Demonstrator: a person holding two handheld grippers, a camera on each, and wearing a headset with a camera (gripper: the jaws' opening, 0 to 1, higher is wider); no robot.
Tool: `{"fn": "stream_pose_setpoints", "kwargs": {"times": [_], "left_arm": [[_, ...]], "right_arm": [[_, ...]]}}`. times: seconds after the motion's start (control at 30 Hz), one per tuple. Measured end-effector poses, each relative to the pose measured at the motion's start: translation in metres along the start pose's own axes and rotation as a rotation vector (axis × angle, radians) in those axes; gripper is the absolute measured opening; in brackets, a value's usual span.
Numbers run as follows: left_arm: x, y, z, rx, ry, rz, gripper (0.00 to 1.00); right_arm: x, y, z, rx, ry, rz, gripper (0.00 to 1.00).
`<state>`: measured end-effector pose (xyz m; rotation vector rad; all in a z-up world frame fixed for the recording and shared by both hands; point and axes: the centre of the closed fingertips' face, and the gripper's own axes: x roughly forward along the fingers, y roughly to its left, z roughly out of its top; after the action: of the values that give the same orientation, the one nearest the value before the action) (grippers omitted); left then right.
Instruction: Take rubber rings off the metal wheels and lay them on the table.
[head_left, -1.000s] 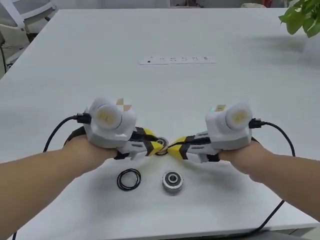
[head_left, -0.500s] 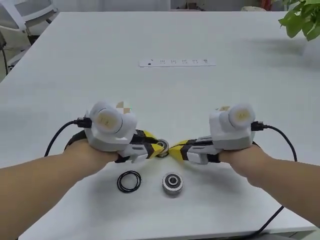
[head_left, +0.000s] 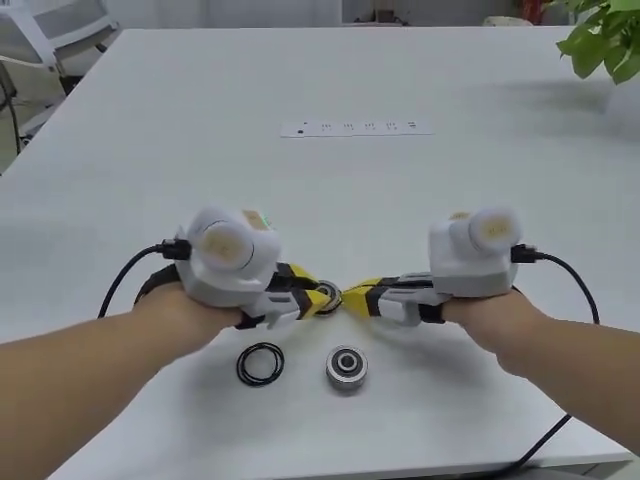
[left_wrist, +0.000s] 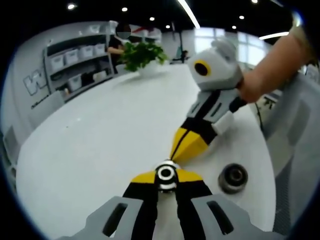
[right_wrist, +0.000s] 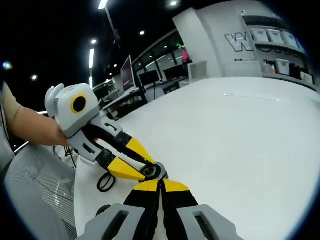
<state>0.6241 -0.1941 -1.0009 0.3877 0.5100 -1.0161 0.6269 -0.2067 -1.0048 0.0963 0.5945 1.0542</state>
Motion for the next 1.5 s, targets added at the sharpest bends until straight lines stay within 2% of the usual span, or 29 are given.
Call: {"fn": "stream_pose_setpoints", "kwargs": {"times": [0.03, 0.17, 0.57, 0.9, 1.0, 1.07, 1.23, 1.5], "left_arm": [[0.000, 0.001, 0.000, -0.001, 0.001, 0.003, 0.13], [0.001, 0.001, 0.000, -0.006, 0.004, 0.007, 0.13], [0.001, 0.001, -0.002, -0.009, 0.013, 0.011, 0.13], [0.001, 0.002, -0.002, -0.001, 0.019, 0.010, 0.12], [0.001, 0.001, -0.001, -0.001, 0.019, 0.009, 0.13], [0.001, 0.001, -0.001, -0.001, 0.016, 0.009, 0.13], [0.001, 0.001, -0.001, -0.005, 0.014, 0.008, 0.13], [0.001, 0.001, -0.001, -0.033, 0.001, 0.010, 0.13]], "right_arm": [[0.000, 0.000, -0.002, 0.004, 0.011, -0.002, 0.00], [0.001, 0.001, 0.000, 0.030, -0.005, -0.003, 0.00], [0.001, 0.005, 0.002, 0.038, -0.010, -0.003, 0.00], [0.005, 0.012, 0.005, 0.022, -0.010, 0.028, 0.00], [0.008, 0.018, 0.009, 0.019, -0.023, 0.051, 0.00], [0.008, 0.024, 0.015, 0.011, -0.050, 0.081, 0.00], [0.005, 0.025, 0.013, 0.015, -0.043, 0.070, 0.00], [0.002, 0.016, 0.008, -0.005, -0.025, 0.036, 0.00]]}}
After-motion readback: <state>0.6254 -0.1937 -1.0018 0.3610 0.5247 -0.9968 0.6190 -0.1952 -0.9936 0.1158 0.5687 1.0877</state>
